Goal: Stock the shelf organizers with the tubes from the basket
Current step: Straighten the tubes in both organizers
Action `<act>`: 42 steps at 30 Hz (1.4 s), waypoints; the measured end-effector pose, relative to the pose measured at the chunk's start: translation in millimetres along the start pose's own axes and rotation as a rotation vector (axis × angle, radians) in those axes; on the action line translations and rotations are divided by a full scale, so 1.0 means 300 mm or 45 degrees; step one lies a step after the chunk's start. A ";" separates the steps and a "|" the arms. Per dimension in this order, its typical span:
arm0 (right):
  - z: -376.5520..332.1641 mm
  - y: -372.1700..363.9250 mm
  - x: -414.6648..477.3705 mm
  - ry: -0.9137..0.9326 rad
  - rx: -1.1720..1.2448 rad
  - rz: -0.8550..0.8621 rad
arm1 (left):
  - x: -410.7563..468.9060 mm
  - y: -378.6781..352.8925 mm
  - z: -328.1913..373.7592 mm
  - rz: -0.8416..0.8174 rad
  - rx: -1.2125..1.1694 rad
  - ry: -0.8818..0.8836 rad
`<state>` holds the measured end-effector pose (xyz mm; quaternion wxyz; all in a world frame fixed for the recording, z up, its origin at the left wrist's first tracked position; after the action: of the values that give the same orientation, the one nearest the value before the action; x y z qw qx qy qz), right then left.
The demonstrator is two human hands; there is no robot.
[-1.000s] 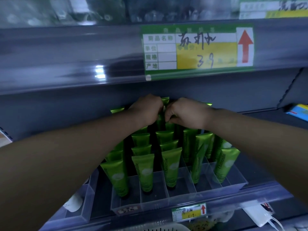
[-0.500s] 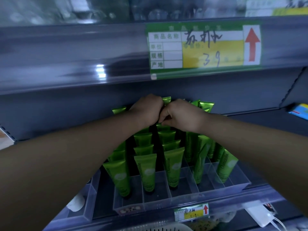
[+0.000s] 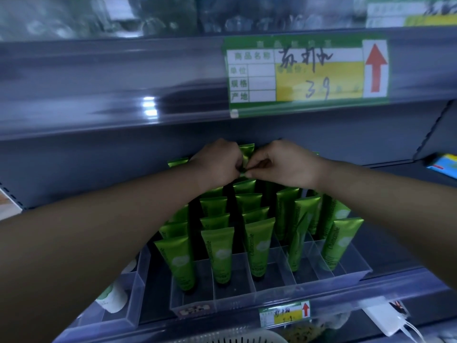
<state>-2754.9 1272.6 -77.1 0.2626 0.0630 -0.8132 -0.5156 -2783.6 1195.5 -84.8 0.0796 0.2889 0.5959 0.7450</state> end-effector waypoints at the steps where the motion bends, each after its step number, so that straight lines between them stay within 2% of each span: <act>1: 0.014 0.022 0.003 -0.026 -0.012 0.054 | 0.000 0.006 -0.003 0.009 -0.016 -0.007; 6: 0.083 0.100 0.031 -0.151 -0.070 0.247 | 0.017 0.071 -0.068 0.151 -0.048 0.067; 11: 0.105 0.092 0.097 -0.135 -0.162 0.326 | 0.054 0.070 -0.123 0.208 -0.063 0.172; 14: 0.124 0.034 0.154 -0.126 -0.248 0.278 | 0.080 0.051 -0.135 0.184 -0.075 0.235; 17: 0.153 -0.050 0.201 -0.132 -0.332 0.132 | 0.105 0.033 -0.139 0.146 -0.114 0.299; 24: 0.197 -0.138 0.243 -0.199 -0.401 -0.031 | 0.140 -0.035 -0.105 0.047 -0.063 0.313; 30: 0.197 -0.112 0.238 -0.198 -0.425 0.089 | 0.133 -0.032 -0.127 0.136 -0.108 0.376; 34: 0.168 -0.082 0.221 -0.142 -0.323 0.103 | 0.126 -0.029 -0.136 0.144 -0.164 0.410; 42: 0.091 -0.080 0.203 -0.047 -0.228 0.015 | 0.123 -0.021 -0.116 0.196 -0.097 0.255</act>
<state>-2824.4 1260.8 -84.9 0.2552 0.0250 -0.7689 -0.5857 -2833.6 1185.0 -82.4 -0.0268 0.2548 0.5481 0.7962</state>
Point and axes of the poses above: each hand's wrist, its own x-axis towards the middle knuckle, its own y-axis out of the back of the hand, z = x × y, the point moved 9 cm from there along x, towards the middle knuckle, and after that the axes turned 9 degrees about z, right-handed, at the moved point
